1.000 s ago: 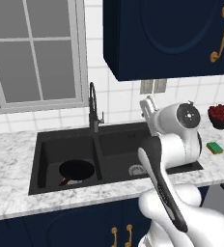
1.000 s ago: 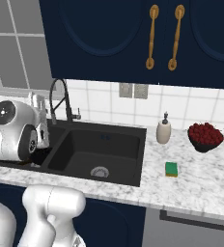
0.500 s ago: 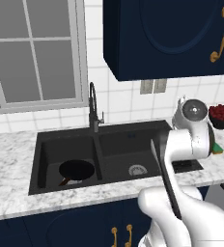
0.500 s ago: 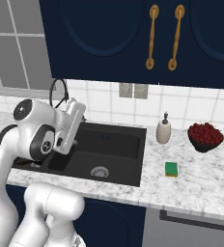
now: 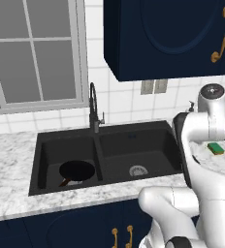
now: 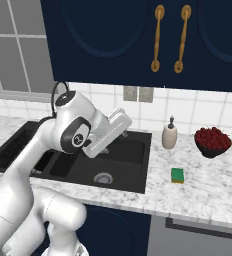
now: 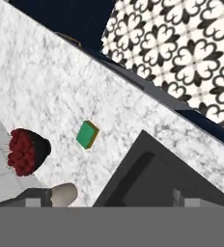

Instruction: Pick the pan and sponge and place them into the sink. Then turn on the water.

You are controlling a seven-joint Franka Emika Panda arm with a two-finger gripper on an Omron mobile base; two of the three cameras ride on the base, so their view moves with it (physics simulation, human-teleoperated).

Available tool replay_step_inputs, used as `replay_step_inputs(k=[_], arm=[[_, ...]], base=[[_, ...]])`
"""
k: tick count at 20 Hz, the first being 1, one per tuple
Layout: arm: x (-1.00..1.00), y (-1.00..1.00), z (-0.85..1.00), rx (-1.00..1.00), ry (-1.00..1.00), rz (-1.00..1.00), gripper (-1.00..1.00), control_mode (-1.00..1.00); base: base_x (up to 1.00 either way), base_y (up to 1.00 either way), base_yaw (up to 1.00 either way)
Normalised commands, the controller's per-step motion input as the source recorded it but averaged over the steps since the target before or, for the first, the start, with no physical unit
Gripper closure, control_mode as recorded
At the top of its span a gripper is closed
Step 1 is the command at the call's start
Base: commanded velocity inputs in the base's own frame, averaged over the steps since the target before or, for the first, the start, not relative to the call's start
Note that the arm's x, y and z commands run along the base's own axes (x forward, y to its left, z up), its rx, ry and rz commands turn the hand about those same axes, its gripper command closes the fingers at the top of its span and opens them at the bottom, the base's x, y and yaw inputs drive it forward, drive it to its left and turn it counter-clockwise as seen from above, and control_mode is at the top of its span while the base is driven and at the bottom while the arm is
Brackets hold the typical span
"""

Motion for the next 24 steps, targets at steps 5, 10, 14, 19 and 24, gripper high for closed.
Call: replay_step_inputs(k=[5, 10, 14, 19, 24], arm=[[0.00, -0.94, -0.15, 0.19, -0.01, -0.33, -1.00, -1.00], [0.09, -0.78, -0.20, 0.16, -0.04, -0.18, -1.00, -1.00], [0.28, -0.34, -0.34, 0.07, -0.01, -0.06, -1.00, -1.00], [0.48, -0.02, -0.44, 0.01, -0.01, -0.01, -1.00, -1.00], [0.48, -0.17, -0.51, 0.02, 0.00, -0.10, -1.00, -1.00]], base=[[0.00, 0.00, 0.00], [0.00, 0.00, 0.00], [0.00, 0.00, 0.00], [0.00, 0.00, 0.00], [0.00, 0.00, 0.00]])
